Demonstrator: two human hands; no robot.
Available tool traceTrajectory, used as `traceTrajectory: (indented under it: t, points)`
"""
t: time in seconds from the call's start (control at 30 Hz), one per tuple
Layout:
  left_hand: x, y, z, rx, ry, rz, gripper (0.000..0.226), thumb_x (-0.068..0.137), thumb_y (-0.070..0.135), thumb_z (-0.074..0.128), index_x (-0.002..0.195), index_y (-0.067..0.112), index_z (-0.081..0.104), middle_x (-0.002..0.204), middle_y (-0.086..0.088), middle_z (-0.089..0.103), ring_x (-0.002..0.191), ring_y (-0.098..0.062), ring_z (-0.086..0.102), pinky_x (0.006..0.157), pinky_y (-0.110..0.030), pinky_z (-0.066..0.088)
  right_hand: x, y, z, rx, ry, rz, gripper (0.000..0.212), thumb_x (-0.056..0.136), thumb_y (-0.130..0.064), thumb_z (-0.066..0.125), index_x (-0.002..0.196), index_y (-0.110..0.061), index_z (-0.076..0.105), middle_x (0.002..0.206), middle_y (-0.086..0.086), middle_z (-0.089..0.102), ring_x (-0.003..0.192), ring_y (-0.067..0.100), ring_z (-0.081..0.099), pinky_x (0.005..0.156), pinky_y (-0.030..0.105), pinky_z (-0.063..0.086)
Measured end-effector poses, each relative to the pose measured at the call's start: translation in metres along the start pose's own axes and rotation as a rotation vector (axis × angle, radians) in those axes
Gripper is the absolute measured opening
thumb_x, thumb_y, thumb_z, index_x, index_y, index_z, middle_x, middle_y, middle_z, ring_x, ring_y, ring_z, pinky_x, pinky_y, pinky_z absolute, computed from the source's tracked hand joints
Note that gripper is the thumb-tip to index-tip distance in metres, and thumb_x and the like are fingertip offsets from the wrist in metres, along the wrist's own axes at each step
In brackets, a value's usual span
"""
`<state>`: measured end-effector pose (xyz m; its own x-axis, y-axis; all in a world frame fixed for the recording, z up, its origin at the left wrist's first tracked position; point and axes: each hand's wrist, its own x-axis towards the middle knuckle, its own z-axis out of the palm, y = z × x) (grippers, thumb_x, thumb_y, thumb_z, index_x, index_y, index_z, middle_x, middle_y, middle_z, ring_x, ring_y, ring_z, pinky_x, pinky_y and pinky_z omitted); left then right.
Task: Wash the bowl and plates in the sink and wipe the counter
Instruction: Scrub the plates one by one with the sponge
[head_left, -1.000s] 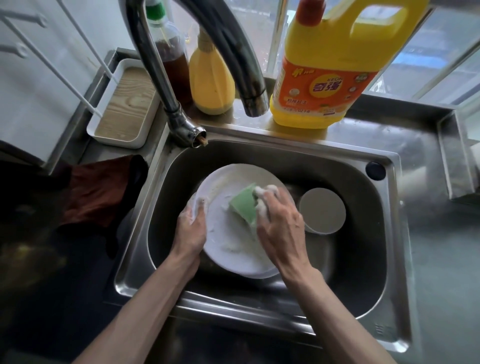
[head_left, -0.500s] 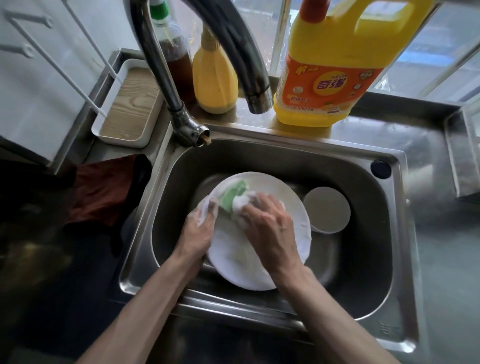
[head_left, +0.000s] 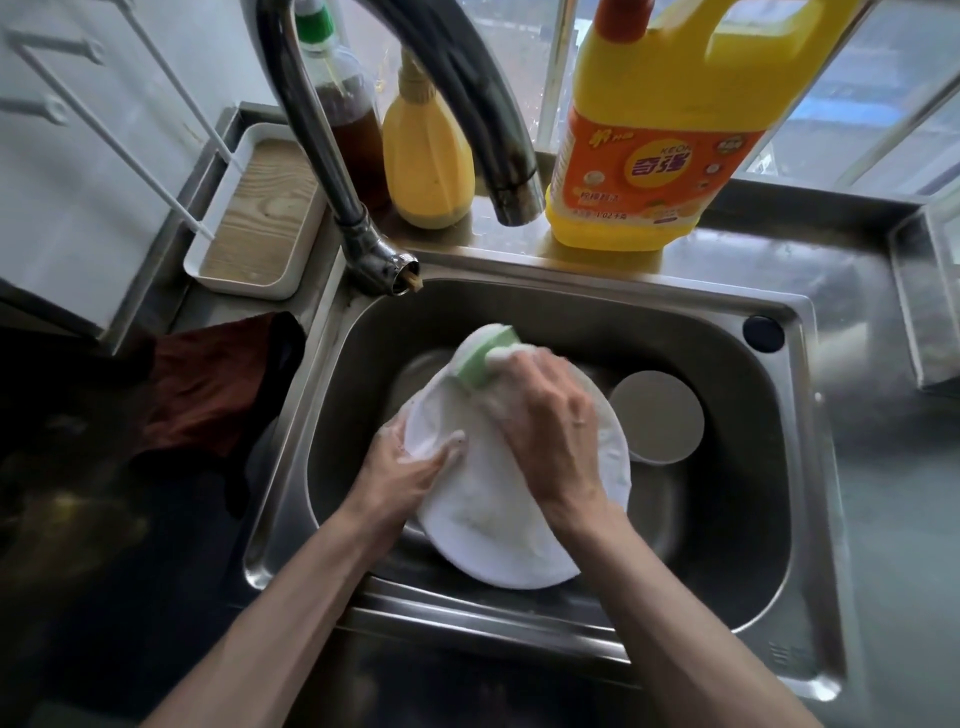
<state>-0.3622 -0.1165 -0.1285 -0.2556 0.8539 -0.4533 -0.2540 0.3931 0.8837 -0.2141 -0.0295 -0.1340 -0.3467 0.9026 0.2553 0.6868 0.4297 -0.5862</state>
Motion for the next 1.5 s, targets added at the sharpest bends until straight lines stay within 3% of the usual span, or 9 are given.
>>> traceTrajectory:
  t: [0.1, 0.23, 0.3, 0.47, 0.63, 0.8, 1.13, 1.27, 1.5]
  points:
    - [0.001, 0.003, -0.005, 0.048, 0.009, 0.031, 0.041, 0.090, 0.002, 0.075, 0.128, 0.013, 0.063, 0.110, -0.017, 0.075, 0.101, -0.033, 0.074, 0.085, -0.044, 0.063, -0.001, 0.001, -0.001, -0.055, 0.091, 0.147, 0.022, 0.090, -0.020, 0.076, 0.110, -0.021, 0.066, 0.102, -0.002, 0.065, 0.088, 0.023, 0.060, 0.074, 0.038, 0.049]
    - [0.000, 0.002, -0.007, 0.056, 0.015, 0.057, 0.052, 0.078, 0.015, 0.080, 0.128, 0.016, 0.064, 0.109, -0.011, 0.076, 0.100, -0.027, 0.074, 0.084, -0.039, 0.063, -0.008, -0.008, 0.006, 0.013, -0.059, -0.124, 0.040, 0.089, -0.015, 0.078, 0.126, -0.019, 0.063, 0.104, 0.000, 0.067, 0.089, 0.021, 0.061, 0.076, 0.038, 0.052]
    - [0.001, 0.002, -0.005, 0.070, 0.023, 0.059, 0.046, 0.081, 0.012, 0.079, 0.125, 0.017, 0.065, 0.107, -0.011, 0.077, 0.100, -0.030, 0.074, 0.083, -0.042, 0.063, 0.001, 0.001, 0.004, 0.037, 0.036, 0.061, 0.050, 0.090, -0.020, 0.077, 0.136, -0.022, 0.059, 0.107, -0.001, 0.069, 0.093, 0.019, 0.064, 0.081, 0.035, 0.052]
    - [0.005, 0.006, -0.005, 0.073, 0.050, 0.105, 0.054, 0.071, 0.027, 0.088, 0.121, 0.023, 0.068, 0.108, -0.009, 0.077, 0.098, -0.023, 0.075, 0.076, -0.030, 0.061, -0.006, -0.018, 0.014, 0.005, -0.079, -0.120, 0.028, 0.087, -0.020, 0.076, 0.114, -0.015, 0.070, 0.100, 0.003, 0.067, 0.088, 0.024, 0.061, 0.076, 0.038, 0.050]
    - [0.007, 0.011, -0.006, 0.053, 0.031, 0.094, 0.050, 0.085, 0.006, 0.082, 0.130, 0.016, 0.063, 0.112, -0.010, 0.075, 0.102, -0.027, 0.074, 0.078, -0.033, 0.061, 0.011, 0.013, 0.001, -0.058, -0.009, 0.115, 0.024, 0.088, -0.018, 0.073, 0.112, -0.018, 0.071, 0.104, 0.002, 0.064, 0.094, 0.026, 0.060, 0.078, 0.041, 0.052]
    - [0.005, 0.014, -0.001, 0.098, -0.005, 0.097, 0.054, 0.074, 0.029, 0.083, 0.125, 0.020, 0.067, 0.111, -0.009, 0.076, 0.102, -0.026, 0.074, 0.083, -0.035, 0.061, 0.000, -0.019, 0.011, 0.034, -0.073, -0.202, 0.012, 0.094, -0.016, 0.064, 0.103, -0.011, 0.070, 0.101, 0.005, 0.064, 0.094, 0.027, 0.058, 0.082, 0.039, 0.048]
    - [-0.008, 0.007, 0.002, 0.039, 0.147, 0.084, 0.050, 0.091, 0.003, 0.074, 0.135, 0.024, 0.061, 0.112, -0.003, 0.074, 0.100, -0.020, 0.075, 0.073, -0.033, 0.063, 0.000, 0.033, -0.010, -0.116, 0.135, 0.348, 0.035, 0.084, -0.029, 0.074, 0.112, -0.016, 0.057, 0.110, 0.007, 0.055, 0.102, 0.028, 0.052, 0.085, 0.047, 0.050]
    - [-0.015, 0.006, 0.005, 0.028, 0.109, 0.047, 0.051, 0.091, 0.004, 0.074, 0.135, 0.026, 0.061, 0.115, -0.002, 0.074, 0.102, -0.021, 0.074, 0.078, -0.039, 0.063, 0.001, 0.029, -0.021, 0.207, 0.096, 0.576, 0.043, 0.089, -0.029, 0.070, 0.126, -0.036, 0.048, 0.116, 0.000, 0.057, 0.101, 0.026, 0.061, 0.085, 0.041, 0.050]
    - [-0.001, 0.019, -0.003, 0.332, 0.017, -0.031, 0.013, 0.092, 0.010, 0.075, 0.102, 0.016, 0.073, 0.090, -0.004, 0.078, 0.085, -0.018, 0.076, 0.068, -0.026, 0.061, 0.015, 0.028, -0.039, 0.201, -0.187, 0.159, 0.045, 0.091, -0.014, 0.067, 0.121, -0.040, 0.046, 0.102, -0.017, 0.062, 0.090, 0.016, 0.062, 0.074, 0.031, 0.044]
